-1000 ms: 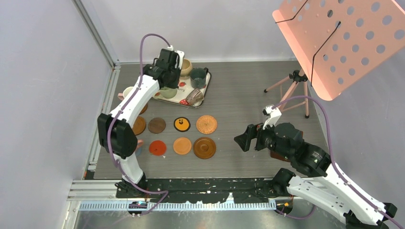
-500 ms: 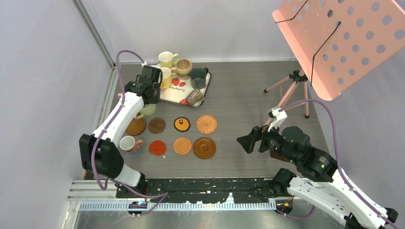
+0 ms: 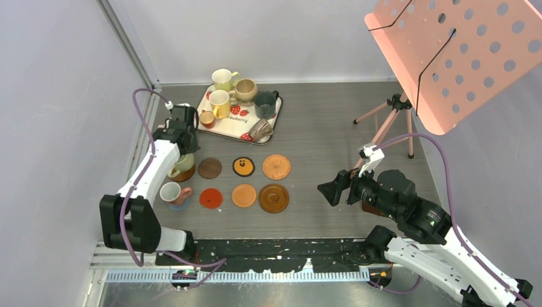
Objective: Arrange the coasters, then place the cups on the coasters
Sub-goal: Place the cup on the coaster.
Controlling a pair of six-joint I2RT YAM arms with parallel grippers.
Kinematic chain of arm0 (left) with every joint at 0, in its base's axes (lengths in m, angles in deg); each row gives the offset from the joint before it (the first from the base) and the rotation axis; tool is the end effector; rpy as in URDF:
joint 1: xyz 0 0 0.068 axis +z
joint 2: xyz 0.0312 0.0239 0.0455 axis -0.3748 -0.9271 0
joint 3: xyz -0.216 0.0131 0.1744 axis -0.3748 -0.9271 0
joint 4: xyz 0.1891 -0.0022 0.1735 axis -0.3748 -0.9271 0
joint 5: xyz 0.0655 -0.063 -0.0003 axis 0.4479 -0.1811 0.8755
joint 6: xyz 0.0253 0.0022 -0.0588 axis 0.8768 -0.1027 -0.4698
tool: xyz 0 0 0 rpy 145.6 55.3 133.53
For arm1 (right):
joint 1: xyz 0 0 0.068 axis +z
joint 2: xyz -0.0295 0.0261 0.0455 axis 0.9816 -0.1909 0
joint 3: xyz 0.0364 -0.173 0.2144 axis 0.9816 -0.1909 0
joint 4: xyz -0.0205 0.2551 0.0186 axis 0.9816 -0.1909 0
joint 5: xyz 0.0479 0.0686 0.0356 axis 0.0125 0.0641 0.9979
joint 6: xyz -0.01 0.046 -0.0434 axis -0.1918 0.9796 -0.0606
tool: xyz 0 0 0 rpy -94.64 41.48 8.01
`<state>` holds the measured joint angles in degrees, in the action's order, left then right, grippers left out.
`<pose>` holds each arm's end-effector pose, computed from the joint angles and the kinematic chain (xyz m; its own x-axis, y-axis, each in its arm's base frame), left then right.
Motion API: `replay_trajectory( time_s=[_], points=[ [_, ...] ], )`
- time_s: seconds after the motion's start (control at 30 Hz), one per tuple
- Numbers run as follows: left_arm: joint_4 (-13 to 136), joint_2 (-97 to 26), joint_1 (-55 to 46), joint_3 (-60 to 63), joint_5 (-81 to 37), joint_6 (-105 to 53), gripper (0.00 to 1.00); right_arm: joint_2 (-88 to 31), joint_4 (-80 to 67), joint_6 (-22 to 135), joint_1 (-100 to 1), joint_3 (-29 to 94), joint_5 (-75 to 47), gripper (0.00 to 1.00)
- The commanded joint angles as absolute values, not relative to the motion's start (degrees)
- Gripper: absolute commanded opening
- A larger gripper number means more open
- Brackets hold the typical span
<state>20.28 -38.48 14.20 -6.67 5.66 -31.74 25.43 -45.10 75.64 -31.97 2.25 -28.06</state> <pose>0.2860 -0.0229 0.2777 -0.7417 -0.1883 -0.6437 -0.3039 0.9500 0.0723 0.0757 0.0737 0.3237 -0.5093 0.0885 -0.8560 -0.4879 0.7897 0.3719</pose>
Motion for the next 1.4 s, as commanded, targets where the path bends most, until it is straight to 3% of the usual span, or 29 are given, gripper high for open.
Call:
replay_trajectory(
  time_s=[0.0,0.47,1.27,1.37],
  points=[
    [29.5,-33.3,17.3,-10.1,5.2,-31.6,0.0,25.7,-44.3,75.1,-32.1,2.0,-28.3,0.95],
    [35.7,-33.6,21.4,-14.7,3.2,-29.7,0.0,25.5,-44.0,75.9,-32.1,2.2,-27.9,0.95],
    [31.7,-40.3,21.7,-11.9,3.7,-31.4,0.0,26.1,-44.7,75.1,-32.1,2.3,-28.8,0.95],
    [31.2,-39.7,21.7,-11.8,3.5,-31.5,0.11,26.1,-44.7,75.1,-32.1,2.3,-28.9,0.95]
  ],
)
